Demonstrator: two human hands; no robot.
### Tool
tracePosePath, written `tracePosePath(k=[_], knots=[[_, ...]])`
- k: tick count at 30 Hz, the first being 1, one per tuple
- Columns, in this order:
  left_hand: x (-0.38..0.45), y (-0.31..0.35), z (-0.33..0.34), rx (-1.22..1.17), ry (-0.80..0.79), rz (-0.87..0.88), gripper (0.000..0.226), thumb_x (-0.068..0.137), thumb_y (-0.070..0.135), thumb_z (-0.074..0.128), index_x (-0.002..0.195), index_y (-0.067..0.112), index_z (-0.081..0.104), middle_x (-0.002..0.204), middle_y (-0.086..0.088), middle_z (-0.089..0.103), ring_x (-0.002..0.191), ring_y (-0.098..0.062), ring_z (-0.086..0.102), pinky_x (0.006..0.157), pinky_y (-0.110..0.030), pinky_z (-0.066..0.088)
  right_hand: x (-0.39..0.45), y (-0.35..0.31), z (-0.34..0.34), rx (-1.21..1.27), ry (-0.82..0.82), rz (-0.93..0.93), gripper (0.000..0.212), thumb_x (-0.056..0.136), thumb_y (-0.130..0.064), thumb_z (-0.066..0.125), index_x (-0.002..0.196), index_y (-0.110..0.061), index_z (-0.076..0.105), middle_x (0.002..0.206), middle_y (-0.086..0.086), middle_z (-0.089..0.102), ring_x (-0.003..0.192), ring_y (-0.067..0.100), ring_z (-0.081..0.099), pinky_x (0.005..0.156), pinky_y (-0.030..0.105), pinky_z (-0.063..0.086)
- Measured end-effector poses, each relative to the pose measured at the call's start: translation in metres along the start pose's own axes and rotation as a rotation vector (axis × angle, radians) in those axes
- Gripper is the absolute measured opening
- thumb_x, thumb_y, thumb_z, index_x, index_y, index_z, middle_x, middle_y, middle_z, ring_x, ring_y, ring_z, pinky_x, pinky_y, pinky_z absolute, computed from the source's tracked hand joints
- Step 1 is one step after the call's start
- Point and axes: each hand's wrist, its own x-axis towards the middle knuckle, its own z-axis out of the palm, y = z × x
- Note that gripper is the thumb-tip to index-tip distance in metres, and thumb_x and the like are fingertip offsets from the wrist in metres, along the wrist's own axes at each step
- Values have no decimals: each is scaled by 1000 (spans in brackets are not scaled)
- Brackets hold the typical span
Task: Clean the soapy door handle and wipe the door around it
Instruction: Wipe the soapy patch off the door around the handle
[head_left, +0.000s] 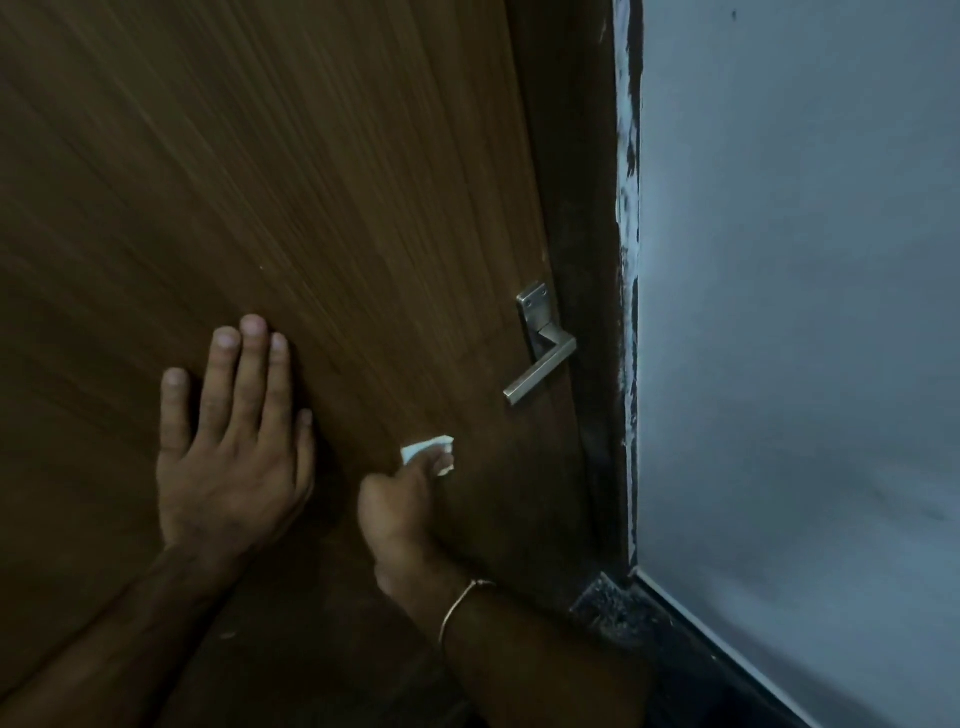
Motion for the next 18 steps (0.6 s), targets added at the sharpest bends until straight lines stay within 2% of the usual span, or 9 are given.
tracePosePath(k=[3, 7, 8, 9, 11, 13, 14, 16, 18], knots=[[1, 1, 0, 12, -3, -6, 72, 104, 36, 38, 164, 5, 14, 173, -12, 4, 161, -25, 4, 129, -46, -3, -19, 6, 5, -23, -53, -36, 95, 92, -10, 49, 154, -10, -23, 162, 8, -30, 153, 26, -14, 126, 41, 2], [1, -1, 0, 39, 3, -4, 72, 104, 37, 38, 164, 6, 14, 173, -11, 6, 161, -25, 5, 130, -46, -3, 16, 15, -36, 85, 13, 216, 76, 97, -12, 48, 157, 0, 2, 165, 22, 6, 152, 36, 12, 123, 49, 17], [1, -1, 1, 45, 12, -2, 72, 104, 37, 38, 164, 6, 15, 173, -11, 6, 161, -24, 5, 130, -45, -3, 29, 12, -46, 122, 52, 246, 74, 99, -13, 46, 157, -1, 2, 165, 21, 6, 152, 35, 12, 123, 49, 17], [2, -1, 3, 50, 17, -3, 71, 104, 37, 37, 164, 6, 15, 173, -11, 6, 161, -24, 6, 130, -45, -3, 35, 3, -52, 120, 89, 203, 78, 98, -11, 47, 157, -4, -3, 166, 17, -1, 154, 31, 6, 124, 48, 14], [2, -2, 4, 66, 13, -8, 71, 104, 37, 37, 164, 6, 15, 173, -12, 7, 161, -25, 6, 130, -46, -4, 35, -8, -50, -43, 189, -129, 94, 91, -4, 55, 157, -13, -11, 166, 6, -16, 154, 22, -12, 126, 46, 3], [1, -2, 6, 64, 18, -7, 71, 104, 37, 36, 164, 6, 15, 173, -12, 7, 161, -26, 7, 130, -46, -5, 23, -3, -35, -166, 288, -456, 106, 82, -1, 61, 158, -19, -10, 166, -2, -18, 153, 14, -18, 125, 44, -2], [0, -2, 5, 50, 12, -4, 71, 104, 38, 36, 164, 6, 14, 173, -12, 6, 161, -26, 6, 130, -46, -6, 17, 9, -27, -245, 329, -531, 107, 79, -1, 63, 159, -21, -6, 167, -5, -15, 153, 11, -17, 125, 45, -1], [1, -3, 4, 22, -3, 1, 72, 104, 38, 35, 165, 6, 13, 173, -12, 5, 161, -26, 5, 130, -46, -6, 18, 25, -23, -334, 375, -514, 105, 79, -4, 65, 159, -23, -1, 167, -8, -13, 152, 7, -16, 126, 50, 6], [1, -3, 1, 5, -14, 5, 72, 104, 38, 35, 165, 6, 12, 173, -11, 3, 161, -25, 3, 130, -46, -6, 31, 17, -34, -274, 367, -353, 107, 81, -6, 64, 158, -21, -9, 166, -6, -18, 152, 10, -18, 125, 53, 8]])
